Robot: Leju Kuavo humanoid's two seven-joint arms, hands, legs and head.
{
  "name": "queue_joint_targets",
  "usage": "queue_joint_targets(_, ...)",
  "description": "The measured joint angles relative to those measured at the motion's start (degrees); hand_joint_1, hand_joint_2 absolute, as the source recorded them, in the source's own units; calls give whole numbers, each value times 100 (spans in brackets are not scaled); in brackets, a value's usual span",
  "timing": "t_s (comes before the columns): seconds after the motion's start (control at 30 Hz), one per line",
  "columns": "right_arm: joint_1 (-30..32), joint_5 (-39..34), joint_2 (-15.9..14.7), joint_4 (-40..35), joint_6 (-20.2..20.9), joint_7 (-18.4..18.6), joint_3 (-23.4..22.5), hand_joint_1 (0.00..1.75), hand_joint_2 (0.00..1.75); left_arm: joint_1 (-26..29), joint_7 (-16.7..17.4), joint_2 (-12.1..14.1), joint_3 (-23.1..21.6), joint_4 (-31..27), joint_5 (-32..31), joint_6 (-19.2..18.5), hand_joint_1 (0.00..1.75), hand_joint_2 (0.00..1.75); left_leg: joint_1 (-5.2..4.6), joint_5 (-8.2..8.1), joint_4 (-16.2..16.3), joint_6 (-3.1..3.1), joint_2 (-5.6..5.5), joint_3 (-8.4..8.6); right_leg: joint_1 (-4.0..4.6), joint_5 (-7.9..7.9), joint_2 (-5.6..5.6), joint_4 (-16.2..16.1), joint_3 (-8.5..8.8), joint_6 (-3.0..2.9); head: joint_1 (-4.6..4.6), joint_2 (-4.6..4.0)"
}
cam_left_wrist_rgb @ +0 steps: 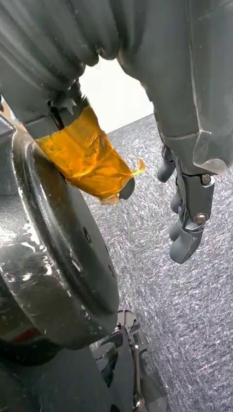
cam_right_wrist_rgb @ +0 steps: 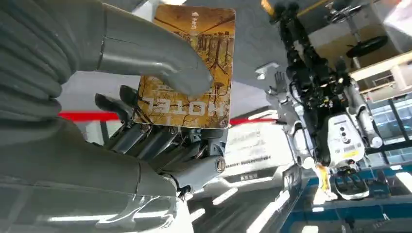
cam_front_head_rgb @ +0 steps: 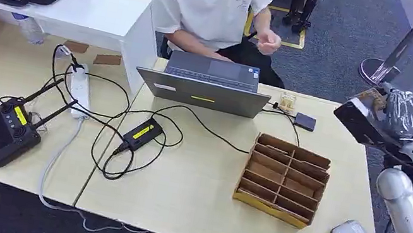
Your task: Pass the card to the sensor for recognition and then transmit it.
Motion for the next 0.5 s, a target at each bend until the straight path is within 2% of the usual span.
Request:
queue_joint_targets(0.1,313,410,-290,-353,-127,86,-68,175,175,6,0,0,0,0,-4,33,0,175,-1,-1,0,0,-2,-6,0,0,-3,-2,2,0,2,0)
queue_joint_targets(0.27,745,526,-673,-842,-149,114,-227,175,175,10,-20,0,2,0,15,100,0,175,-3,-2,-1,1,11,-8,0,1,7,-4,-5,1,0,0)
queue_joint_targets(0.5,1111,541,-947,-1297,-154,123,-389,175,175,17,-42,-2,2,0,17,114,0,175,-3,0,-2,-1,11,-7,3,5,7,-1,-6,-3,0,0)
